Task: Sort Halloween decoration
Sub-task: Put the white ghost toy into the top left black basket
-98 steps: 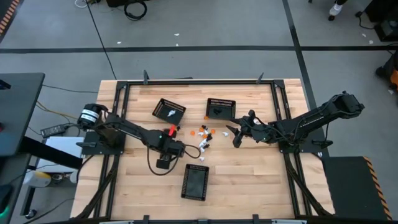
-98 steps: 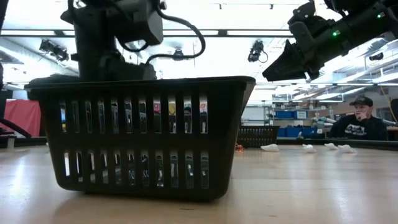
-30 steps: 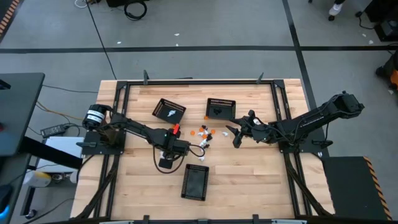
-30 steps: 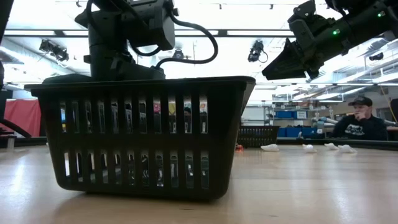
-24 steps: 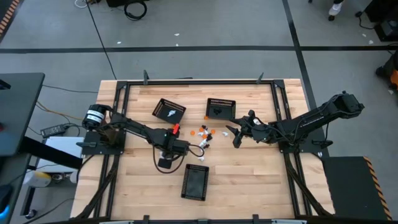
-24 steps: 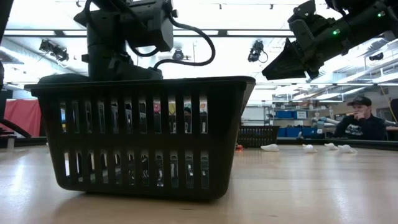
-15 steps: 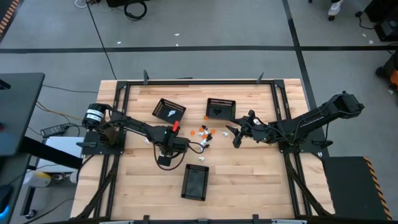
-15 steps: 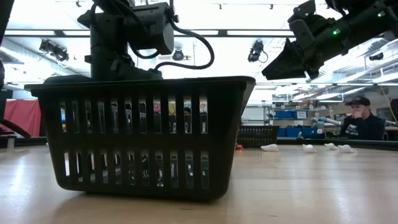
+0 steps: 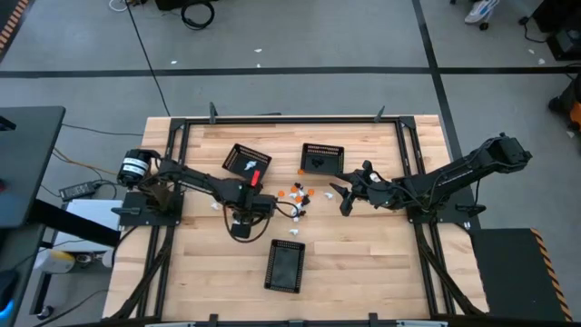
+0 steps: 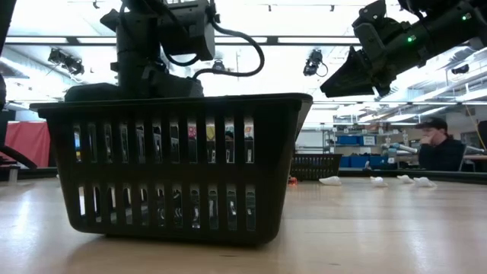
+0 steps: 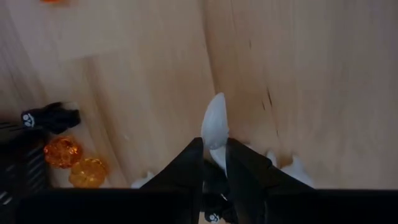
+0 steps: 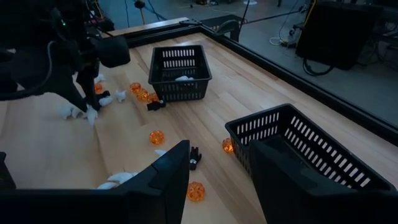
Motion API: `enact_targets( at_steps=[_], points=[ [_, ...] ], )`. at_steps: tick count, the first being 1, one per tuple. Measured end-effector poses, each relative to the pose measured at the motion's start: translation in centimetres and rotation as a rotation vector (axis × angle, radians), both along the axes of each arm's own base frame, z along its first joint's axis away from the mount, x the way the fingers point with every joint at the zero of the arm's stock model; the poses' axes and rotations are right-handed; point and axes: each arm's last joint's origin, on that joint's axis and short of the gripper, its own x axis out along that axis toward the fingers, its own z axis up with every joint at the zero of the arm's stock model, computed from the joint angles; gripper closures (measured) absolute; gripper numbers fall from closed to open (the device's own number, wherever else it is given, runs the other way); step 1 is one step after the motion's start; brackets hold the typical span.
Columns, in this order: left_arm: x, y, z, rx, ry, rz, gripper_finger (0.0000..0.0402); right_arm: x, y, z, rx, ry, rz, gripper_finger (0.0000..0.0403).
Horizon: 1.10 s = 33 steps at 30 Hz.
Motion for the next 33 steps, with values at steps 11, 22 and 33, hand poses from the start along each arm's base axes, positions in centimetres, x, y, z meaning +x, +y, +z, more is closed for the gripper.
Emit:
enact_targets(
  at_steps=[11, 22, 33],
  points=[
    [0.3, 0.2, 0.0, -0.035, -0.022, 0.007, 0.0355, 0.0, 0.0, 0.0, -0.001, 0.003, 0.0, 0.0233],
    [0.3, 1.0, 0.1, -0.041, -0.019, 0.068, 0.036, 0.0, 0.0, 0.0, 0.001, 0.001, -0.001, 0.0233],
    [1.6, -0.4, 0.4, -0.114, -0.157, 0.067, 0.0217, 0.0, 0.0, 0.0, 0.001, 0.001, -0.001, 0.0233]
  ],
)
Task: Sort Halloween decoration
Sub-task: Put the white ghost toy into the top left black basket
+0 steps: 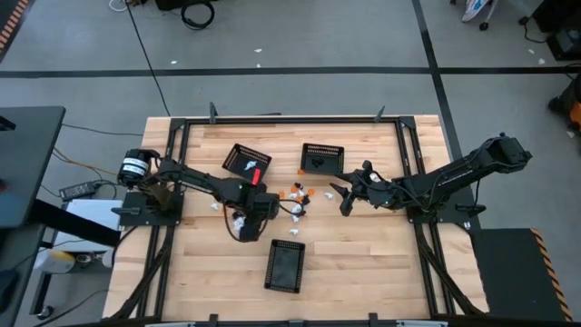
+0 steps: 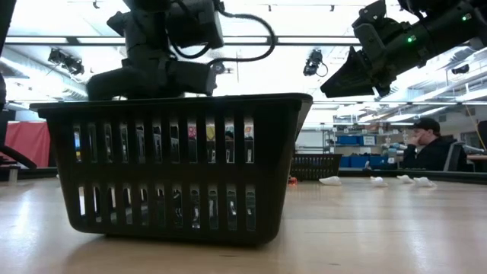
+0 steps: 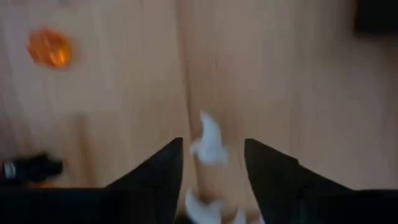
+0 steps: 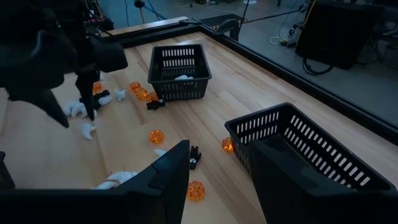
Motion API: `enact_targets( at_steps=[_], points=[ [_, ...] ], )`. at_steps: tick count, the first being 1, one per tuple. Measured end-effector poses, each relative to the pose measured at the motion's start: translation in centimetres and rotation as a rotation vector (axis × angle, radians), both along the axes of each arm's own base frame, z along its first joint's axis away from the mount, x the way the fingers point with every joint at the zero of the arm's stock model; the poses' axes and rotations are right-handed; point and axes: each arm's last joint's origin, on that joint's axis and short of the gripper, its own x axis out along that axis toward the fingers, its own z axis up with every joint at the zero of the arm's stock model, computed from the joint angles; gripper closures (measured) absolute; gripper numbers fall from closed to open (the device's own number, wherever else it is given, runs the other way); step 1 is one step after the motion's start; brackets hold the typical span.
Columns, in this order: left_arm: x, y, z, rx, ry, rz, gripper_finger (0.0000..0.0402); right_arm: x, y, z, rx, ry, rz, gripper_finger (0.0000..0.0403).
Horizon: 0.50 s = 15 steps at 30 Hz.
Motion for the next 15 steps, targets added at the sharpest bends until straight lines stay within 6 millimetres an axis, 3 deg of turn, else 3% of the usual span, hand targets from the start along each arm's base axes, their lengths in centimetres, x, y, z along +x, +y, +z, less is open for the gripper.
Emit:
enact_targets(
  at_steps=[5, 15],
  points=[
    [0.4, 0.0, -0.4, -0.009, -0.014, 0.027, 0.0184, 0.0, 0.0, 0.0, 0.0, 0.0, 0.0, 0.0233],
    [0.3, -0.1, -2.8, 0.004, 0.069, 0.02, 0.0202, 0.1, 0.0, 0.1, -0.004, -0.011, 0.003, 0.0233]
  ],
)
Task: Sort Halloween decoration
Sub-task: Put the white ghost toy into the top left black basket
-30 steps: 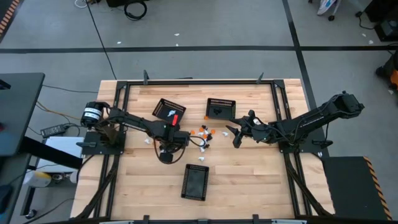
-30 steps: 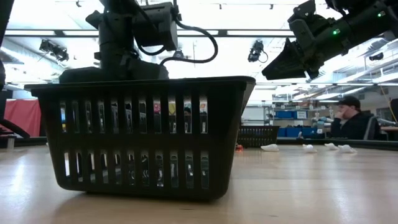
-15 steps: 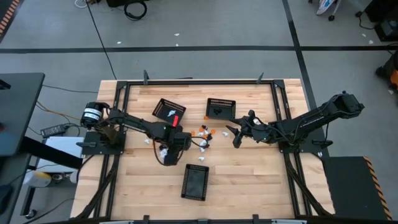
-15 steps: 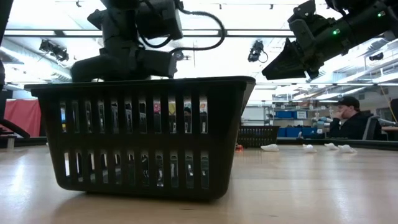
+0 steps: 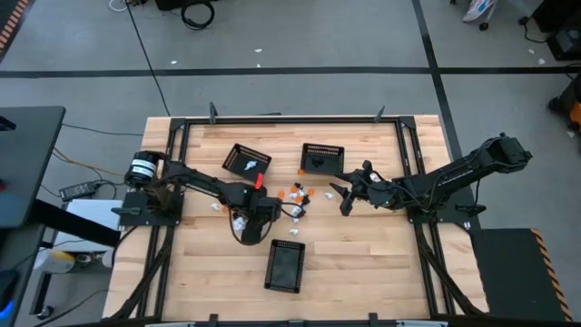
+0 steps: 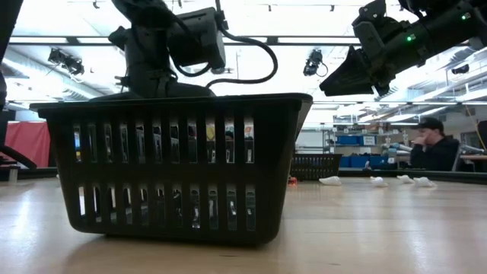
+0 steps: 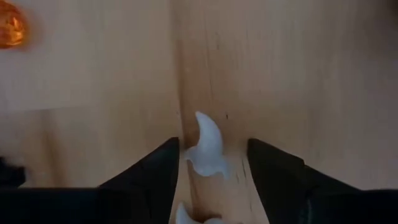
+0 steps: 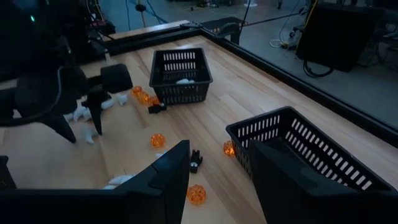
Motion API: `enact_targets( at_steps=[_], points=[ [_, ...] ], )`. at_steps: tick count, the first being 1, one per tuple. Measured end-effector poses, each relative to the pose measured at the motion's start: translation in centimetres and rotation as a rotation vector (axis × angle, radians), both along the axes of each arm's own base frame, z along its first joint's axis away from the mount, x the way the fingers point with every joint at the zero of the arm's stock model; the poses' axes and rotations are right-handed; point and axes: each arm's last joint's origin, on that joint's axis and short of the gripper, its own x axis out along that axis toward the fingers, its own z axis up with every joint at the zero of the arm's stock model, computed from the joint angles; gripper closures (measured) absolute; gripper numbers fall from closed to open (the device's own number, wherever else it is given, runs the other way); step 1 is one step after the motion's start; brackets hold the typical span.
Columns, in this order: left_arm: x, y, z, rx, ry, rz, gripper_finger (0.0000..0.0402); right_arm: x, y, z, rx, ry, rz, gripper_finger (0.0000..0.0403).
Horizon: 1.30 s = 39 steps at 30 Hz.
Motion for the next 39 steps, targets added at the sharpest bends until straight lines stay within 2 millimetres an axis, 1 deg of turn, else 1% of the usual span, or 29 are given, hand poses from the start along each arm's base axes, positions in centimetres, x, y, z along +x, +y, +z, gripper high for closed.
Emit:
enact_targets(
  at_steps=[4, 13, 17, 26, 30, 39],
  points=[
    [0.0, 0.0, -0.1, 0.001, 0.004, -0.007, 0.0226, 0.0, 0.0, 0.0, -0.004, 0.001, 0.002, 0.0233],
    [0.0, 0.0, -0.1, 0.005, 0.007, -0.011, 0.0317, 0.0, 0.0, 0.0, -0.004, 0.002, 0.002, 0.0233],
    [-0.1, 0.0, -0.2, 0.007, 0.011, -0.011, 0.034, 0.0, 0.0, 0.0, -0.004, 0.003, 0.002, 0.0233],
    [-0.2, 0.1, 0.1, 0.02, 0.006, -0.01, 0.0334, 0.0, 0.0, 0.0, -0.002, 0.002, 0.001, 0.0233],
    [-0.7, 0.7, 0.4, 0.051, 0.031, 0.01, 0.0336, 0.0, 0.0, 0.0, -0.002, 0.002, 0.001, 0.0233],
    [-1.0, 2.1, 0.8, 0.053, 0.056, 0.041, 0.0337, 0.0, 0.0, 0.0, -0.002, 0.004, 0.001, 0.0233]
  ],
)
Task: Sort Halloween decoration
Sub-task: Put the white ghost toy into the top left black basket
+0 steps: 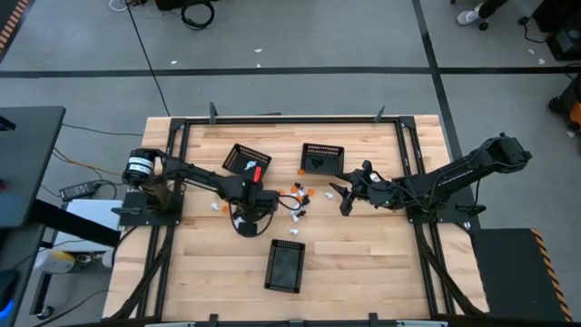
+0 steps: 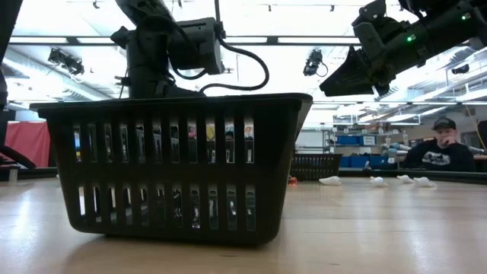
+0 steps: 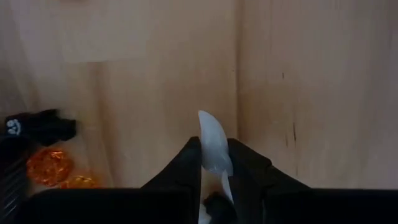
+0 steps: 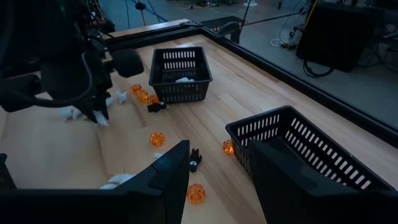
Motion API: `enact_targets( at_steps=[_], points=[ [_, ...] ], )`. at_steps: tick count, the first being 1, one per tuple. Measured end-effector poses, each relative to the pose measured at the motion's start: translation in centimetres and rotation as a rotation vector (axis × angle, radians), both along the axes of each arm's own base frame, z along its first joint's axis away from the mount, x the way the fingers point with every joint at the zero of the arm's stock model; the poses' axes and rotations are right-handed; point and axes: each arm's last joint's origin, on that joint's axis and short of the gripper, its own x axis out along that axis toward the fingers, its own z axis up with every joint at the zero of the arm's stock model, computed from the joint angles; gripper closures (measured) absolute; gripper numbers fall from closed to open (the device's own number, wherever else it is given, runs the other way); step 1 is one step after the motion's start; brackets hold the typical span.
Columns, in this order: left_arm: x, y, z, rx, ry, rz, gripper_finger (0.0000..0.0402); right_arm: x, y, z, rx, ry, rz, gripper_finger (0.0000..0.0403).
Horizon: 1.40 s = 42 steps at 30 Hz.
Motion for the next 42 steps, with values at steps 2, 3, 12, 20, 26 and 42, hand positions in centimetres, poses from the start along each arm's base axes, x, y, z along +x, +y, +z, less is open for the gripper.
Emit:
enact_targets(
  at_steps=[2, 3, 12, 20, 26, 42],
  points=[
    [-0.2, 0.4, 0.3, -0.002, 0.007, 0.002, 0.0337, 0.0, 0.0, 0.0, 0.0, -0.001, 0.0, 0.0233],
    [-0.2, 0.6, 0.5, -0.001, 0.0, 0.001, 0.0337, 0.0, 0.0, 0.0, 0.0, 0.0, -0.001, 0.0233],
    [-1.3, 4.5, 4.2, 0.023, -0.111, 0.084, 0.0337, 0.0, 0.0, 0.0, -0.001, 0.004, 0.0, 0.0233],
    [-2.7, 9.1, 6.4, 0.065, -0.196, 0.189, 0.0337, 0.0, 0.0, -0.1, -0.002, 0.009, 0.0, 0.0233],
    [-3.3, 12.6, 5.8, 0.091, -0.196, 0.242, 0.0337, 0.0, 0.0, -0.1, -0.004, 0.012, 0.0, 0.0233],
    [-4.4, 18.8, 0.8, 0.028, -0.074, 0.397, 0.0337, 0.0, 0.0, -0.1, -0.004, 0.013, 0.001, 0.0233]
  ],
)
